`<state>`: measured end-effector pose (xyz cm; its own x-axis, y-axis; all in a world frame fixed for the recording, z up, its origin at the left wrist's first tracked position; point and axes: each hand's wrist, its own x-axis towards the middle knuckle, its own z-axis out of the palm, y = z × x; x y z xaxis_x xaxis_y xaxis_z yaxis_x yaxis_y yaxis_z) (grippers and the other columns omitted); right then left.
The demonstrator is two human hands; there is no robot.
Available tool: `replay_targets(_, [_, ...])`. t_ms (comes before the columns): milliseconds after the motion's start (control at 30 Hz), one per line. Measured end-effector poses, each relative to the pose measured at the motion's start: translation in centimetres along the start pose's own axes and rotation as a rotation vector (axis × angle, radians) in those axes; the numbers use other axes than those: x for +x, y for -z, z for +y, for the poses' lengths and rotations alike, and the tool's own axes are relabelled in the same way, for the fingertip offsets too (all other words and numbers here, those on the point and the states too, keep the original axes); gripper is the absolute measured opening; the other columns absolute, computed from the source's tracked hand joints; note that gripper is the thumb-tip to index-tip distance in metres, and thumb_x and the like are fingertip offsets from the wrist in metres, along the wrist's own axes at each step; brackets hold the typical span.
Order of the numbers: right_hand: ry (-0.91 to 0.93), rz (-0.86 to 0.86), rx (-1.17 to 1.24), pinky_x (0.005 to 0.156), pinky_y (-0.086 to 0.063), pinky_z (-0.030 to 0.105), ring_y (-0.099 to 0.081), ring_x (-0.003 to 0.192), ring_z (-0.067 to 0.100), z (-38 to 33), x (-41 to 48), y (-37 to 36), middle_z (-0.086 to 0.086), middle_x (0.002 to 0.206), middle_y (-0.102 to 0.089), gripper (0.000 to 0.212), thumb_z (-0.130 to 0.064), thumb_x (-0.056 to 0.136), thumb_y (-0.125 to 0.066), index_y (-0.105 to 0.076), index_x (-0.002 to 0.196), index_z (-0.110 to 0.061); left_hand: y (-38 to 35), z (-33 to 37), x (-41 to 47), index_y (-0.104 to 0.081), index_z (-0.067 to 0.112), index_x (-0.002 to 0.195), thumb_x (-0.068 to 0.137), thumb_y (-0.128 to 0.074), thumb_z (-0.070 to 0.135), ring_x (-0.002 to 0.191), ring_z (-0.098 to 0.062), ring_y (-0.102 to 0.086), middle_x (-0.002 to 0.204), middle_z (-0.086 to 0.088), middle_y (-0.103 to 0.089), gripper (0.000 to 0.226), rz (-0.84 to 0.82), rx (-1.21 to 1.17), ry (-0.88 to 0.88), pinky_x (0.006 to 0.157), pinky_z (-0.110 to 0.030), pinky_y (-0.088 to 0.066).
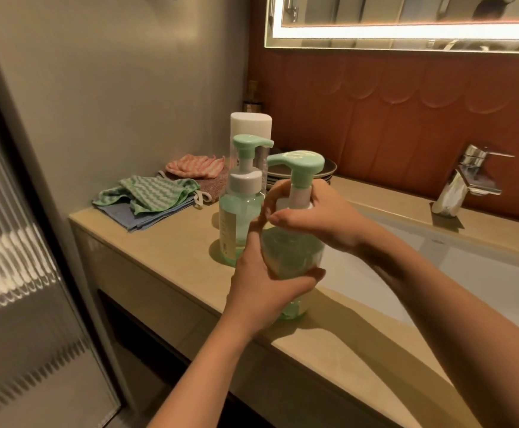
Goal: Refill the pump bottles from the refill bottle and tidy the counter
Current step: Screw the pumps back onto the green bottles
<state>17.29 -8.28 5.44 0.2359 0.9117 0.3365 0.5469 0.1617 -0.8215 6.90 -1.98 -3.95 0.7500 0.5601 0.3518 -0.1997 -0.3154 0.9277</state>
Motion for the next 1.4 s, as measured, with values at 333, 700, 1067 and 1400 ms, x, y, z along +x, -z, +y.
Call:
replay_targets(333, [-0.088,0.411,-0.171,0.063,-0.050,0.017,-0.061,0.072,0.003,-0.1,-0.5,-2.5,-0.008,0.076,-0.062,0.011,-0.022,0.078,-0.070,-0.062,0.084,-0.018,-1.5,0.5,-0.3,-0.025,0.042,0.135,0.057,-0.081,0.046,0.116,-0.005,-0.051,0.126,0.018,-0.051,0.096,0.184,0.123,-0.059,0.092,-0.044,-0.050])
replay_targets(700, [-0.001,0.103,-0.107,0.068,-0.050,0.015,-0.061,0.074,-0.002,-0.8,-0.9,-0.6,-0.016,0.072,-0.065,0.008,-0.028,0.085,-0.067,-0.061,0.080,-0.026,2.2,1.3,0.4,-0.039,0.035,0.120,0.059,-0.075,0.017,0.097,-0.006,-0.063,0.108,-0.002,-0.064,0.073,-0.139,-0.211,-0.014,0.074,-0.018,-0.050])
replay_targets(1067, [-0.049,0.331,-0.509,0.080,-0.050,0.049,-0.060,0.087,0.021,0.0,-1.6,-2.1,-0.002,0.085,-0.064,0.053,-0.071,0.075,-0.041,-0.061,0.088,-0.023,0.2,2.1,-0.5,-0.046,0.035,0.115,0.059,-0.081,0.009,0.098,0.004,-0.053,0.105,0.015,-0.057,0.070,0.166,0.058,-0.052,0.071,-0.010,-0.046])
replay_targets(1400, [-0.115,-0.099,0.081,0.096,-0.039,0.011,-0.054,0.114,-0.005,-0.1,-2.3,1.6,-0.016,0.121,-0.061,0.037,-0.028,0.086,-0.059,-0.053,0.123,-0.030,0.9,2.0,0.8,-0.042,0.042,0.115,0.052,-0.077,0.046,0.106,-0.006,-0.046,0.113,0.012,-0.044,0.072,0.067,0.262,-0.109,0.077,-0.018,-0.043])
